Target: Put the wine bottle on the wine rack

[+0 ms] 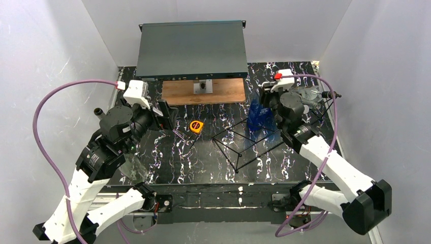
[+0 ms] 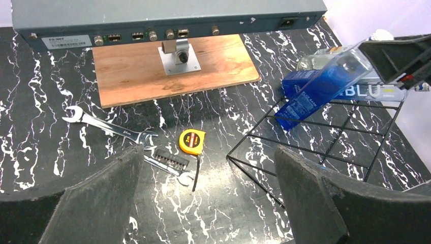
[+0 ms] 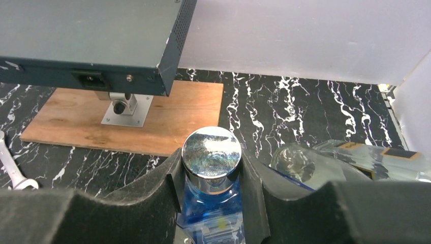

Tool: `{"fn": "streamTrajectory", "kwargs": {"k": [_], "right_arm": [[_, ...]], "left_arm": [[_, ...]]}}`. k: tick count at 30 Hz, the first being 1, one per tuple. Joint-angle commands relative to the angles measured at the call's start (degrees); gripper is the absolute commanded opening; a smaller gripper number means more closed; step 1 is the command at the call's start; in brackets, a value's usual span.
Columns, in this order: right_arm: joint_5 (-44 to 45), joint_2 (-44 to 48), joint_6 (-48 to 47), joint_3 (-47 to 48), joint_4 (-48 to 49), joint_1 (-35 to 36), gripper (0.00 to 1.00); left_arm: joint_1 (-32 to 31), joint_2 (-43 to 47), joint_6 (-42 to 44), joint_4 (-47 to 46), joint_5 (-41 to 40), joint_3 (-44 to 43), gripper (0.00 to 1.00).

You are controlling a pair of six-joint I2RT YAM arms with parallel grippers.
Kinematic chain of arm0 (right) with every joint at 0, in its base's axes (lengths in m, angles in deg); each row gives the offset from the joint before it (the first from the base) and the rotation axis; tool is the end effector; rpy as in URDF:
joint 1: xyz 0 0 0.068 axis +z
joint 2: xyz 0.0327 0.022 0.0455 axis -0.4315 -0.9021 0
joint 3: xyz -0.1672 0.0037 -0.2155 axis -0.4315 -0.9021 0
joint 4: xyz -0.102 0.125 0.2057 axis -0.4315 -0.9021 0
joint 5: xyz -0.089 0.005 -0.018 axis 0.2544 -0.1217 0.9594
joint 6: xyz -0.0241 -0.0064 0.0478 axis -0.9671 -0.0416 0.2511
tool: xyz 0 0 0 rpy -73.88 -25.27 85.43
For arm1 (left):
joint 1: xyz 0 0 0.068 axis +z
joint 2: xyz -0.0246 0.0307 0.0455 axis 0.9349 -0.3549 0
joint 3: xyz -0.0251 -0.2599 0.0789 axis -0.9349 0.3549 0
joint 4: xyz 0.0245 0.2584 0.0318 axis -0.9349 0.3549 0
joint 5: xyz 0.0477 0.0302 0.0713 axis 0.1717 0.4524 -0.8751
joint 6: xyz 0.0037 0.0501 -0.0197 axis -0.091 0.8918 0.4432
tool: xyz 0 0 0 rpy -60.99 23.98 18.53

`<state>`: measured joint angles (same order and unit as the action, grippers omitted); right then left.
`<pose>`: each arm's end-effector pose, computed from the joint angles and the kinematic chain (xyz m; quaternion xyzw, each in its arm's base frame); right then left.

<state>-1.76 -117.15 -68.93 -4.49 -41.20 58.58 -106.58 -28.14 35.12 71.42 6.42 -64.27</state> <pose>0.2227 0.1266 0.3653 -0.0299 0.7021 0.0655 0.7084 0.1065 -0.0679 0.4632 0.0421 0.7423 -0.1928 0.6403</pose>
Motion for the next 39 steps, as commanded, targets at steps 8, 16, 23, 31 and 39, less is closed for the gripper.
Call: {"fn": "streamTrajectory", "kwargs": {"k": [8,16,23,31,39], "right_arm": [[-1.7,12.3,-3.9,-9.6,15.6,-0.2,0.01],[-1.7,17.0,-4.8,-16.9,15.5,-0.2,0.01],[1.1,22.3,-2.9,-21.4,11.8,-0.2,0.01],[3.9,28.6,1.5,-26.2,6.2,-0.3,0.01],[2.9,30.3,4.6,-26.5,1.3,-0.3,0.01]], "left_arm": [[-0.1,1.3,0.0,-1.3,-1.0,2.3,0.99],[-0.2,2.4,-1.8,-1.4,-1.0,4.5,0.99],[-0.1,1.9,-3.0,-0.5,0.4,3.5,0.99],[-0.1,1.6,-4.6,-0.5,1.8,5.0,0.99],[-0.2,0.0,-4.1,-0.5,2.4,3.0,0.99]]}}
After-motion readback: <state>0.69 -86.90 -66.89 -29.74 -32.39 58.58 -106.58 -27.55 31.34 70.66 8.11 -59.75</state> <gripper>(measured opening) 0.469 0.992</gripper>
